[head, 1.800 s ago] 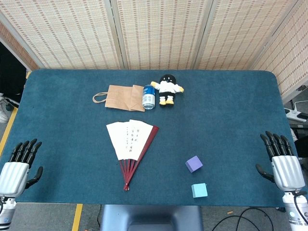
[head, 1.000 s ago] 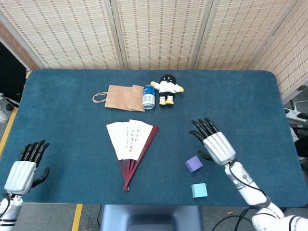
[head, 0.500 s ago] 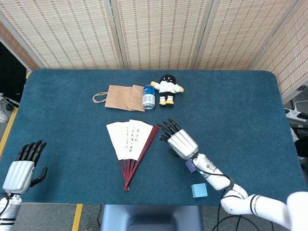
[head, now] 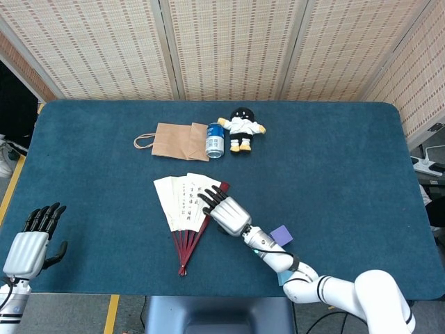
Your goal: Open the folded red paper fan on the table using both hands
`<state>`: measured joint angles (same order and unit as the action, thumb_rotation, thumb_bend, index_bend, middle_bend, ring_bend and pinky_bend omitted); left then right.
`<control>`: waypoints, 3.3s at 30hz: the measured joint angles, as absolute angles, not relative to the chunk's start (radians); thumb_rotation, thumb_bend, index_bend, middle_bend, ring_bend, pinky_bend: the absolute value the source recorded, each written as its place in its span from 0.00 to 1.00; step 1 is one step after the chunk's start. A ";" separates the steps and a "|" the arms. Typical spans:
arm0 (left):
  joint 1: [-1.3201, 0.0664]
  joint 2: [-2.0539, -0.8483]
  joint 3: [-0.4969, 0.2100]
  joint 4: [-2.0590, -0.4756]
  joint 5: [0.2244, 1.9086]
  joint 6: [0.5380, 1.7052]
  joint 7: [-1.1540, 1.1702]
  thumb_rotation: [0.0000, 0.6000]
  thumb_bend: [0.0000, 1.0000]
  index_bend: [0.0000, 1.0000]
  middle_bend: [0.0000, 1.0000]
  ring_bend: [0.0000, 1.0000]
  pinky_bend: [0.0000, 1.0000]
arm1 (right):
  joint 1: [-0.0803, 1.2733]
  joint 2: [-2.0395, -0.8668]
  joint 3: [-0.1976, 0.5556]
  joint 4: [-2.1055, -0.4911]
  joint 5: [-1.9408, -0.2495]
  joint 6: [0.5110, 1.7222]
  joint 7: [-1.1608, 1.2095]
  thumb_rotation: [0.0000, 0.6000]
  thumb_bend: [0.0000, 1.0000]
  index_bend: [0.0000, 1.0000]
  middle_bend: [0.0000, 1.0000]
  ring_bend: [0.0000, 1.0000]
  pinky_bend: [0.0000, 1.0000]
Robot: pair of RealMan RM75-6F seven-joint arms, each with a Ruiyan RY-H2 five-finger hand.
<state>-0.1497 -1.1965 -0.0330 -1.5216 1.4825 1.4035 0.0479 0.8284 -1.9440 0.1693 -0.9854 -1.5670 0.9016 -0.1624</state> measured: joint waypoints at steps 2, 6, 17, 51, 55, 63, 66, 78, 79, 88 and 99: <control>-0.150 -1.196 -0.033 -1.521 1.482 1.402 0.047 1.00 0.44 0.00 0.00 0.00 0.07 | 0.836 -1.966 0.170 -0.964 -1.559 0.900 -0.158 1.00 0.18 0.39 0.05 0.00 0.00; -0.151 -1.195 -0.033 -1.522 1.478 1.400 0.046 1.00 0.44 0.00 0.00 0.00 0.07 | 0.852 -2.022 0.174 -0.907 -1.541 0.897 -0.144 1.00 0.18 0.41 0.07 0.00 0.00; -0.149 -1.190 -0.035 -1.522 1.470 1.401 0.045 1.00 0.44 0.00 0.00 0.00 0.07 | 0.891 -2.150 0.196 -0.767 -1.509 0.926 -0.105 1.00 0.25 0.50 0.10 0.00 0.00; -0.190 -1.289 -0.046 -1.414 1.535 1.401 -0.418 1.00 0.42 0.21 0.00 0.00 0.07 | 0.884 -1.783 0.362 -1.430 -1.358 1.037 -0.259 1.00 0.55 0.62 0.15 0.00 0.00; -0.221 -1.326 -0.049 -1.411 1.544 1.368 -0.612 1.00 0.41 0.16 0.00 0.00 0.07 | 0.911 -1.744 0.417 -1.529 -1.256 1.006 -0.352 1.00 0.55 0.62 0.15 0.00 0.00; -0.320 -1.340 -0.056 -1.498 1.518 1.180 -0.969 1.00 0.40 0.04 0.00 0.00 0.06 | 1.000 -1.748 0.486 -1.603 -1.090 1.002 -0.510 1.00 0.55 0.62 0.15 0.00 0.00; -0.353 -1.354 -0.086 -1.537 1.477 1.142 -1.021 1.00 0.40 0.04 0.00 0.00 0.06 | 1.034 -1.769 0.502 -1.606 -1.040 1.011 -0.541 1.00 0.55 0.62 0.15 0.00 0.00; -0.379 -1.430 -0.151 -1.597 1.402 1.154 -0.954 1.00 0.40 0.04 0.00 0.00 0.06 | 1.150 -1.851 0.547 -1.556 -0.874 1.060 -0.605 1.00 0.55 0.62 0.15 0.00 0.00; -0.378 -1.433 -0.151 -1.601 1.401 1.157 -0.953 1.00 0.40 0.06 0.00 0.00 0.06 | 1.156 -1.856 0.548 -1.553 -0.866 1.063 -0.605 1.00 0.55 0.62 0.15 0.00 0.00; -0.373 -1.472 -0.171 -1.616 1.360 1.170 -0.934 1.00 0.42 0.32 0.00 0.00 0.06 | 1.197 -1.893 0.540 -1.537 -0.844 1.100 -0.607 1.00 0.55 0.62 0.15 0.00 0.00; -0.363 -1.510 -0.212 -1.615 1.268 1.177 -0.848 1.00 0.76 0.73 0.16 0.00 0.06 | 1.212 -1.897 0.543 -1.532 -0.844 1.130 -0.585 1.00 0.55 0.62 0.15 0.00 0.00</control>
<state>-0.3632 -1.5097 -0.2120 -1.6153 1.2681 1.1772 -0.8475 1.2122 -1.8972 0.5429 -1.5316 -0.8438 1.1299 -0.5855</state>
